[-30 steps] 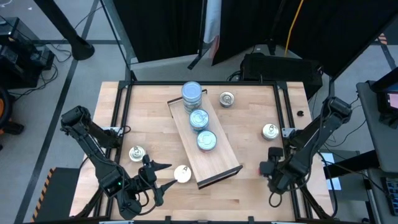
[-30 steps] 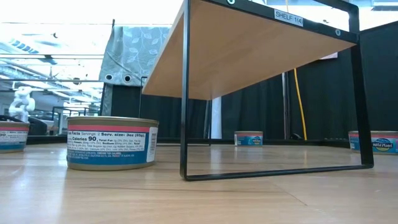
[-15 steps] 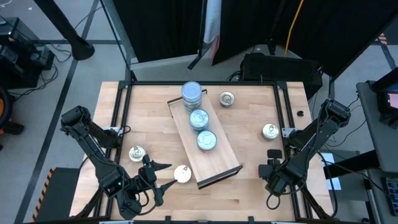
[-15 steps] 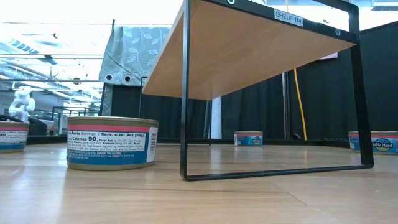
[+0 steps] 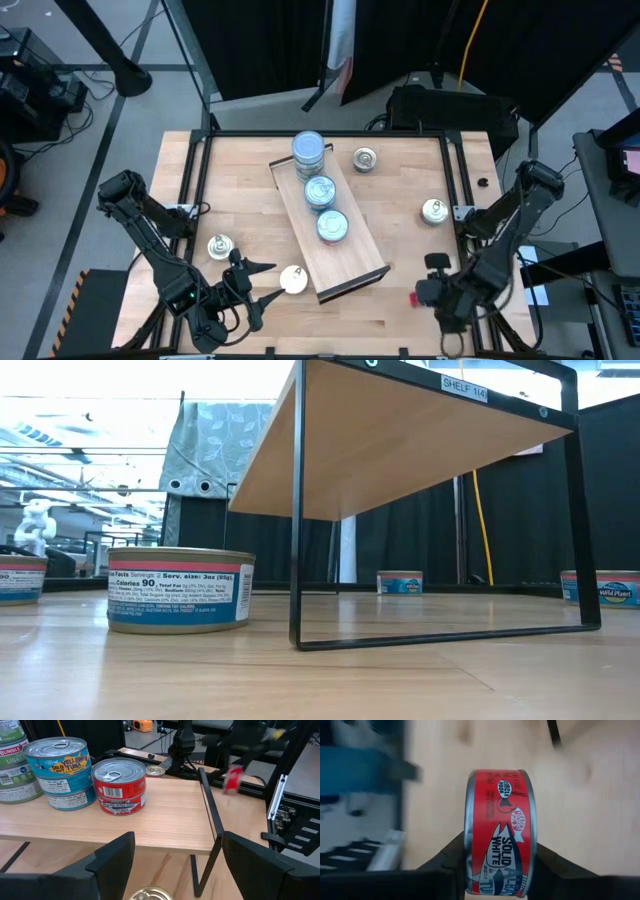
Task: Stack canned seafood by type on shelf
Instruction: Stack the red tuna can on top of the other red tuna can on the shelf
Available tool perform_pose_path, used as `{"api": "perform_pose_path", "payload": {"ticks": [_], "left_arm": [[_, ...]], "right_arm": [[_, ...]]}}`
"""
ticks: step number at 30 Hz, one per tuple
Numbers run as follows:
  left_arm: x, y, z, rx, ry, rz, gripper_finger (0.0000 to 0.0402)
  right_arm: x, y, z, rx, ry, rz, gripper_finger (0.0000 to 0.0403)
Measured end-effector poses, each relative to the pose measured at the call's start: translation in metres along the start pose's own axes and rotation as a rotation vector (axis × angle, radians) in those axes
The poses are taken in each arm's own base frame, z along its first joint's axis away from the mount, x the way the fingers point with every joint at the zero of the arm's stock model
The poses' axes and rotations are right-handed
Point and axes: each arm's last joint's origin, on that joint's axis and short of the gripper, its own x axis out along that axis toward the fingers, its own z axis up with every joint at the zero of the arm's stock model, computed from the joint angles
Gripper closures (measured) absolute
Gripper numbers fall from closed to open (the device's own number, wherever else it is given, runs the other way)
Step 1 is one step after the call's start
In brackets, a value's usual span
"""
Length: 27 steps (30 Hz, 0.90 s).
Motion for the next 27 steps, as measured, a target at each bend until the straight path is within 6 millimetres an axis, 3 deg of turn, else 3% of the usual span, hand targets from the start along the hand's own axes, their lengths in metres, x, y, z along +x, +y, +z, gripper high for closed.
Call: {"api": "perform_pose_path", "payload": {"ticks": [6, 9, 12, 19, 27], "left_arm": [[0.000, 0.000, 0.000, -0.006, -0.002, -0.003, 0.0104], [0.000, -0.001, 0.000, -0.007, -0.002, -0.003, 0.0104], [0.000, -0.001, 0.000, -0.008, -0.003, -0.003, 0.0104], [0.000, -0.001, 0.001, -0.012, -0.004, -0.005, 0.0104], [0.000, -0.001, 0.001, -0.012, -0.009, -0.001, 0.0104]], "right_arm": [[-0.058, 0.025, 0.019, -0.176, -0.263, 0.074, 0.0278], [-0.077, 0.028, 0.027, -0.310, -0.426, -0.014, 0.0277], [-0.086, 0.027, 0.034, -0.438, -0.585, -0.213, 0.0275], [-0.089, 0.010, 0.063, -0.605, -0.712, -0.887, 0.0275], [-0.054, -0.020, 0.125, -0.714, -0.488, -1.087, 0.0274]]}}
